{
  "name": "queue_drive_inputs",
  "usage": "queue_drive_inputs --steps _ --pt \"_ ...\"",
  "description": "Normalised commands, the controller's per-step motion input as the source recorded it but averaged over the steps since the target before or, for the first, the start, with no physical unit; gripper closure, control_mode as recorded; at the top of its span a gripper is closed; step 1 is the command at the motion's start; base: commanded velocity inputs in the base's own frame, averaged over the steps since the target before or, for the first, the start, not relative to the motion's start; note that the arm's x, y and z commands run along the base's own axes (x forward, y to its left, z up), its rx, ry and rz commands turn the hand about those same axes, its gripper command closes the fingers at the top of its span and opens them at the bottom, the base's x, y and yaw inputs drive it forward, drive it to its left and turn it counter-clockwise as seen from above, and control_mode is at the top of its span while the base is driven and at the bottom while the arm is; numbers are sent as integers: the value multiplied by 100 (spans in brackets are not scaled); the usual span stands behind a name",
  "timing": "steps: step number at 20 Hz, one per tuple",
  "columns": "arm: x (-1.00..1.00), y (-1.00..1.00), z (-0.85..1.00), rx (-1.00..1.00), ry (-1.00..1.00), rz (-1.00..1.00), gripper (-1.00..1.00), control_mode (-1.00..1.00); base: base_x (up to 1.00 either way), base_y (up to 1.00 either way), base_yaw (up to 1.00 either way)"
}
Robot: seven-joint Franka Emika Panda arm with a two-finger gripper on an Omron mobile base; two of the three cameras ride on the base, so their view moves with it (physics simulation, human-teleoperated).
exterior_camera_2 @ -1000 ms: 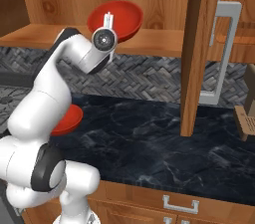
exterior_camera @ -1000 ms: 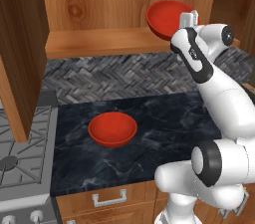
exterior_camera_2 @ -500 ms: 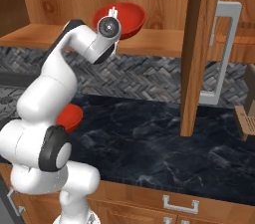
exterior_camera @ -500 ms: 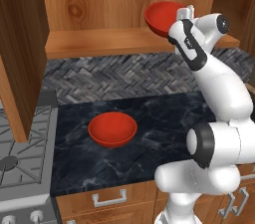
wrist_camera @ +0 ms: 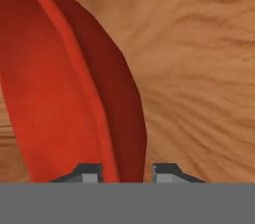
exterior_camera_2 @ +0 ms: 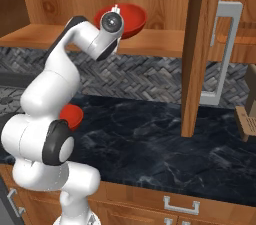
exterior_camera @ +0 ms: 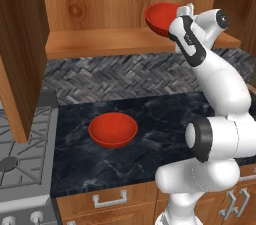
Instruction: Open the cabinet. Pick the bowls from the counter and place them in the cabinet. Then close the cabinet.
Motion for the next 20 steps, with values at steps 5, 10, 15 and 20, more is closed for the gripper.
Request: queue_drive_inputs --steps 5,10,15,20 --pt "0 -6 0 1 -4 0 -100 -100 0 0 0" --pt "-29 0 8 0 -28 0 -100 -100 0 0 0" --pt "-72 0 7 8 -12 0 -100 -100 0 0 0" --pt "-92 8 0 5 0 0 -100 -100 0 0 0"
